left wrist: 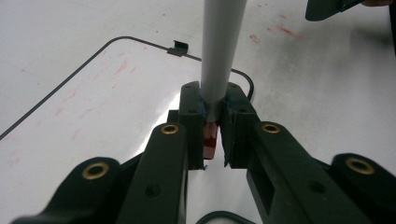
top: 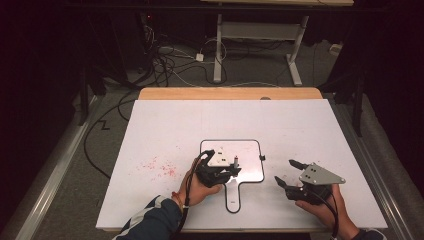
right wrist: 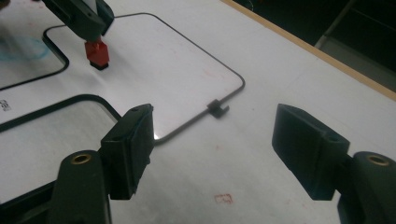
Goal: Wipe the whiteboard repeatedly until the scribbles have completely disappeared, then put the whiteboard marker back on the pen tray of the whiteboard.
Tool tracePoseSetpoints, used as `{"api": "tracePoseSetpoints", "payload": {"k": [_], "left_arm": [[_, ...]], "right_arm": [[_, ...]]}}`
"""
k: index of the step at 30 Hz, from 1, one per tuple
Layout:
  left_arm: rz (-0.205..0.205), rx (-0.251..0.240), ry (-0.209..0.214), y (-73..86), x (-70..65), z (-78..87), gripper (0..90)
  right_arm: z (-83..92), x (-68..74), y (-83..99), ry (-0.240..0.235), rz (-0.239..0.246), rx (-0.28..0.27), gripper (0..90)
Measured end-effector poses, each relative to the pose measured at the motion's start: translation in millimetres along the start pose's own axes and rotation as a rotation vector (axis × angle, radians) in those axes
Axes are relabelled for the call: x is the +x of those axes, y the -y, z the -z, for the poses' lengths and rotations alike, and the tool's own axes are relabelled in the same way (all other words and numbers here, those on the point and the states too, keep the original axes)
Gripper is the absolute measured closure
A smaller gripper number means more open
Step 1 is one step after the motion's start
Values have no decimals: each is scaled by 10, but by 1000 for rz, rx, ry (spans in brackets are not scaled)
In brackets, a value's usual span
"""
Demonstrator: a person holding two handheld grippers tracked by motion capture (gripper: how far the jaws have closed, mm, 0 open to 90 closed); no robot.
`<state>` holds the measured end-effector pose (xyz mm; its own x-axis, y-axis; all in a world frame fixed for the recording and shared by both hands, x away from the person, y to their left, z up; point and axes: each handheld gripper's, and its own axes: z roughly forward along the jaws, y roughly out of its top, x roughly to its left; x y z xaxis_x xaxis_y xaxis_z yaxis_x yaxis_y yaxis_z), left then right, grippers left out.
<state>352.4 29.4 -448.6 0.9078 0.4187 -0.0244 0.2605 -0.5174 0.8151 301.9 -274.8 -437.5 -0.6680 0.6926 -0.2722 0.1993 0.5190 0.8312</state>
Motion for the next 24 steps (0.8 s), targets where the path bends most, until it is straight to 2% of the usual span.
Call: {"api": "tracePoseSetpoints", "payload": {"k": [4, 9, 13, 16, 20, 22, 24], "left_arm": [[-8, -10, 8, -51, -18, -15, 785], [-31, -21, 27, -152, -78, -81, 784], [-40, -26, 52, -231, -133, -162, 784], [-51, -29, 74, -295, -175, -224, 783], [-54, -33, 92, -340, -233, -306, 783], [-52, -35, 106, -351, -249, -325, 782], [-50, -43, 118, -361, -260, -334, 782]], "right_arm": [[41, -2, -79, -43, -29, -46, 345], [95, 16, -194, -101, -61, -92, 338], [137, 69, -343, -190, -75, -153, 370], [119, 128, -464, -233, -76, -178, 392], [30, 206, -601, -273, -46, -182, 434], [-8, 228, -636, -264, -41, -172, 459], [-37, 213, -642, -272, -60, -167, 547]]}}
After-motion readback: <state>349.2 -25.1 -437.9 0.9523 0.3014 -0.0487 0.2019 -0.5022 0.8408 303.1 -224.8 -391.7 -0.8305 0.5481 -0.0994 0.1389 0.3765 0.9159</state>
